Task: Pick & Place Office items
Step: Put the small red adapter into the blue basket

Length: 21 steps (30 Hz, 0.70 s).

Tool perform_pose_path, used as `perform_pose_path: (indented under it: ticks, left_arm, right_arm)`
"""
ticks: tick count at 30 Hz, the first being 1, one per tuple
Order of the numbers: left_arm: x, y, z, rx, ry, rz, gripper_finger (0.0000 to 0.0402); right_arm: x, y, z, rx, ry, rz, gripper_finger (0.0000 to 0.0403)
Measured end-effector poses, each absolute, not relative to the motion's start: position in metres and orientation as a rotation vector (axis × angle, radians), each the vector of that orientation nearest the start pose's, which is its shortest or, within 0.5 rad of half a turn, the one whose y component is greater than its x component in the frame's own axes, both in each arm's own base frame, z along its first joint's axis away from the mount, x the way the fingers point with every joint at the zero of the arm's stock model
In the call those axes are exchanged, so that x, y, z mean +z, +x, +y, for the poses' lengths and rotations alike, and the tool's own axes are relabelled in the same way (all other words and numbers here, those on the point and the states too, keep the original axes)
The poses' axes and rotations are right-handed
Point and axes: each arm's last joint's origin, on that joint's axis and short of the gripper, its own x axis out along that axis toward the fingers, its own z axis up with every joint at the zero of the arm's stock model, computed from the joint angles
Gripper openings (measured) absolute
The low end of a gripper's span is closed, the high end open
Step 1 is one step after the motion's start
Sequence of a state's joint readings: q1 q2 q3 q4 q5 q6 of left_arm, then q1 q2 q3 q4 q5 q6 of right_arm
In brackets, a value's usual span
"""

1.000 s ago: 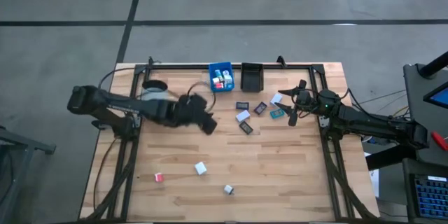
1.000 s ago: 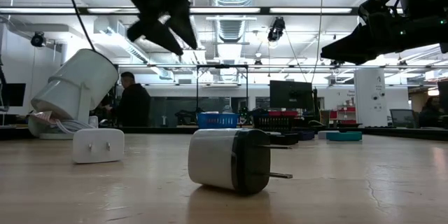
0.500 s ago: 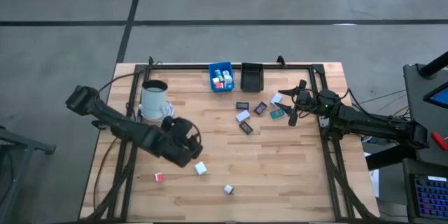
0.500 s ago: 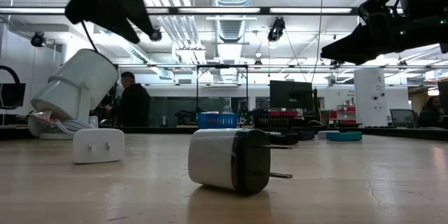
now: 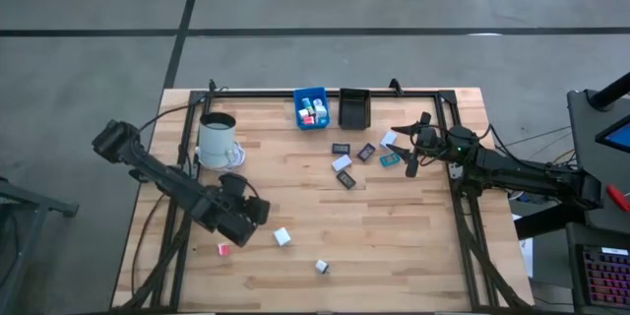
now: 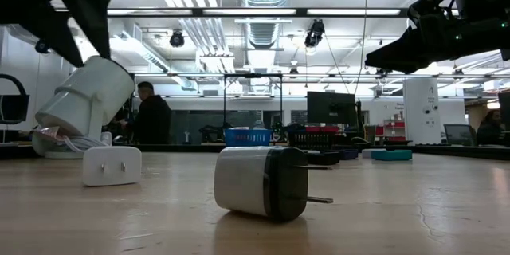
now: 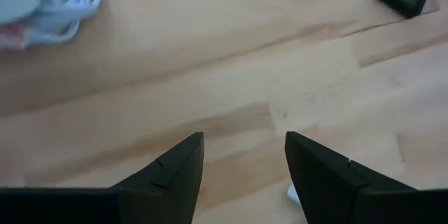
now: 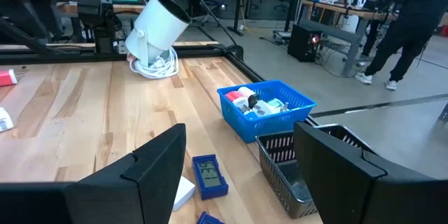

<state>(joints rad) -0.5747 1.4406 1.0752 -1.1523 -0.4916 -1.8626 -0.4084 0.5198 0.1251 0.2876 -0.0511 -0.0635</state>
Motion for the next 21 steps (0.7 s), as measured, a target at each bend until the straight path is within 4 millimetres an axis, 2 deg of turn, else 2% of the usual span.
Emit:
perform_pose_path:
  ticks: [8,21]
  left_arm:
    - [0.229,0.205,-0.144,0.975,-0.838,0.913,0.0206]
    - [0.200,0.176,-0.201,0.981,-0.899,0.994,0.0204]
  right_arm:
    - [0.186,0.126,-0.053,-0.353,-0.038,0.116,0.0256]
    - [0.186,0.126,-0.053,-0.353,-0.038,0.116,0.0256]
